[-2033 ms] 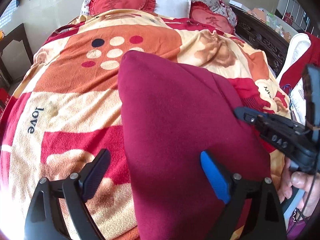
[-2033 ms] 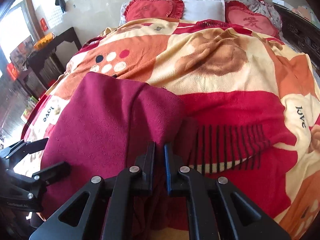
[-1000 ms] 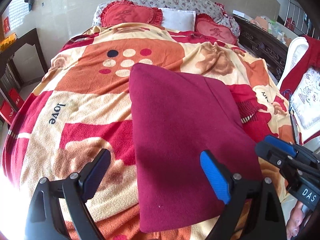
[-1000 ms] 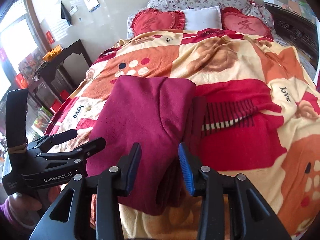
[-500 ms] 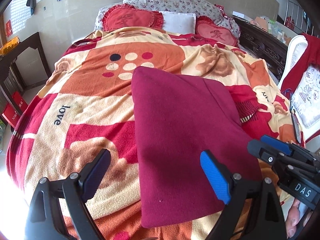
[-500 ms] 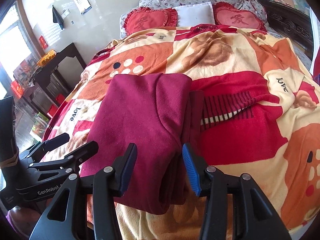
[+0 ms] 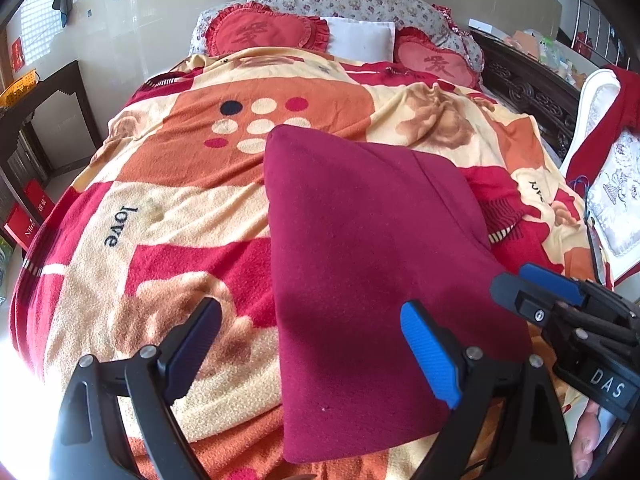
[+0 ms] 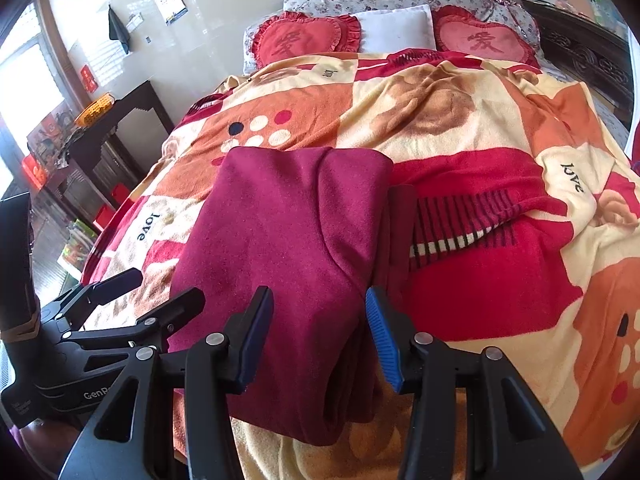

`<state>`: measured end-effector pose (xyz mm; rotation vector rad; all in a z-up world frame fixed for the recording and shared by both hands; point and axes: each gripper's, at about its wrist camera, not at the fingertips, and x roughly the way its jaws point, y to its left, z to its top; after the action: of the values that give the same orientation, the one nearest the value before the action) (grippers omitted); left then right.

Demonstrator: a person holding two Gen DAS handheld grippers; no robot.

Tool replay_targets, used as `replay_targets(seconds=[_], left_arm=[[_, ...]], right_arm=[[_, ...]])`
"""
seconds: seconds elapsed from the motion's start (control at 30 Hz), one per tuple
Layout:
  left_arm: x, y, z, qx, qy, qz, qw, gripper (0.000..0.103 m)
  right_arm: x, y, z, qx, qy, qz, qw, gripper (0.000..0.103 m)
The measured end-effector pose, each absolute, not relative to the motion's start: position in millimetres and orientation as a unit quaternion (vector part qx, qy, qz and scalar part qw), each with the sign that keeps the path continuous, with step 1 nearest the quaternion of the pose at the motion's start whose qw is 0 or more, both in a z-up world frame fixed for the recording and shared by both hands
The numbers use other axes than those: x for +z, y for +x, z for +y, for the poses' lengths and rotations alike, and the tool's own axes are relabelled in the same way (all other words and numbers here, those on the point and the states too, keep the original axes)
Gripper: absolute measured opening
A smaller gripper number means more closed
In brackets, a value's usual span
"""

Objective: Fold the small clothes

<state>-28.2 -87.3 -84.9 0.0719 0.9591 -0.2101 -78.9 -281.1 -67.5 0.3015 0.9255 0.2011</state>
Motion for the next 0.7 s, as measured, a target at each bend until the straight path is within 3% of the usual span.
replay_targets(seconds=[0.7], left_arm=[[-89.7,-22.6,-83.6,-0.1,0.033,0.464,0.88,0.094]], right_arm=[[-72.3,-73.7,-278.6,0.095,0.143,0.45,0.877,0.033]])
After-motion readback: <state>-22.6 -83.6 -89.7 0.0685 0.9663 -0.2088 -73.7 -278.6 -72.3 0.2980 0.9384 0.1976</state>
